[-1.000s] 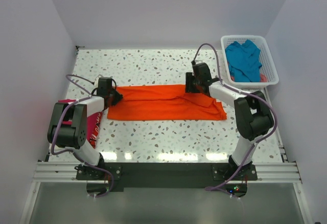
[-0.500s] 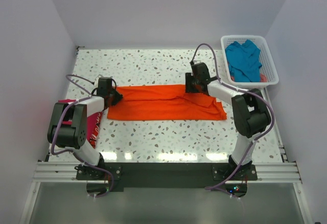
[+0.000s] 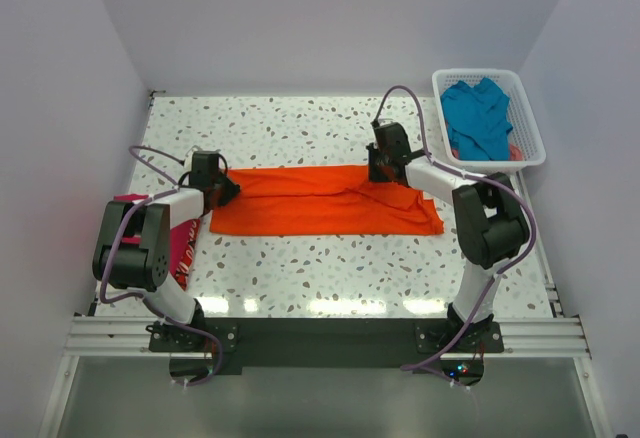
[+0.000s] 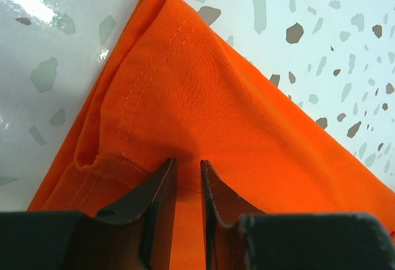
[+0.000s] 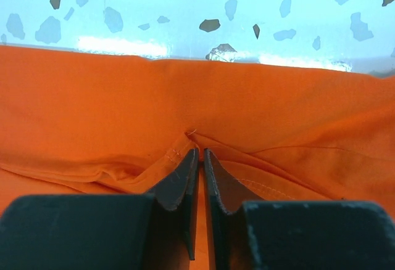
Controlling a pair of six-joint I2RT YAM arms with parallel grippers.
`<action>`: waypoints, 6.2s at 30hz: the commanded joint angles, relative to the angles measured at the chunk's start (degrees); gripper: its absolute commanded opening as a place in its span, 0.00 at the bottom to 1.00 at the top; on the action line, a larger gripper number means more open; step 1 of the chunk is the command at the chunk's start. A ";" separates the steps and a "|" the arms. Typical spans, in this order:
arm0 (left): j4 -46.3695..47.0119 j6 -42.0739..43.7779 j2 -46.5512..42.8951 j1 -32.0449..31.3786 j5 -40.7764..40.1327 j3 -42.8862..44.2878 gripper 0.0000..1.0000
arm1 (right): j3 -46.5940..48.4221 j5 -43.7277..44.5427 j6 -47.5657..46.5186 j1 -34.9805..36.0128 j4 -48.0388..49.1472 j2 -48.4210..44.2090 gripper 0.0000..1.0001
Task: Fold and stack the t-shirts
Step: Fold the tshirt
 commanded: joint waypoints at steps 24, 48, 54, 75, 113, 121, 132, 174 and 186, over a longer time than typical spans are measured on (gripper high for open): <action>3.30 -0.42 -1.82 1.02 1.05 0.07 0.27 | -16.62 -2.46 8.56 5.90 6.70 -19.22 0.00; 3.83 -0.42 -0.59 1.37 1.84 0.68 0.27 | 0.51 0.02 0.39 -2.44 -0.07 -1.91 0.47; 3.74 -0.50 -0.85 1.37 1.75 0.33 0.27 | -0.54 -1.57 1.18 -2.53 1.16 -1.38 0.46; 4.79 -0.68 -0.06 1.90 2.45 0.24 0.27 | -10.64 -3.67 6.63 -2.44 4.85 -10.69 0.00; 5.75 -0.51 -4.98 1.99 2.98 -1.34 0.30 | -24.99 9.93 12.26 9.07 5.68 -29.76 0.48; 6.38 4.32 -8.32 -2.93 4.30 0.32 0.44 | -16.20 11.00 9.27 -1.11 -5.77 -24.24 0.51; -1.09 16.10 0.19 -25.50 -1.49 15.52 0.47 | -8.98 8.72 7.95 -3.58 -7.27 -13.95 0.48; -11.56 28.06 21.03 -48.90 -14.86 36.11 0.37 | -31.92 0.19 11.02 -3.50 -1.21 -34.60 0.02; -11.82 26.92 19.71 -48.82 -15.30 32.59 0.27 | -33.42 0.98 11.64 -3.58 -1.64 -36.71 0.11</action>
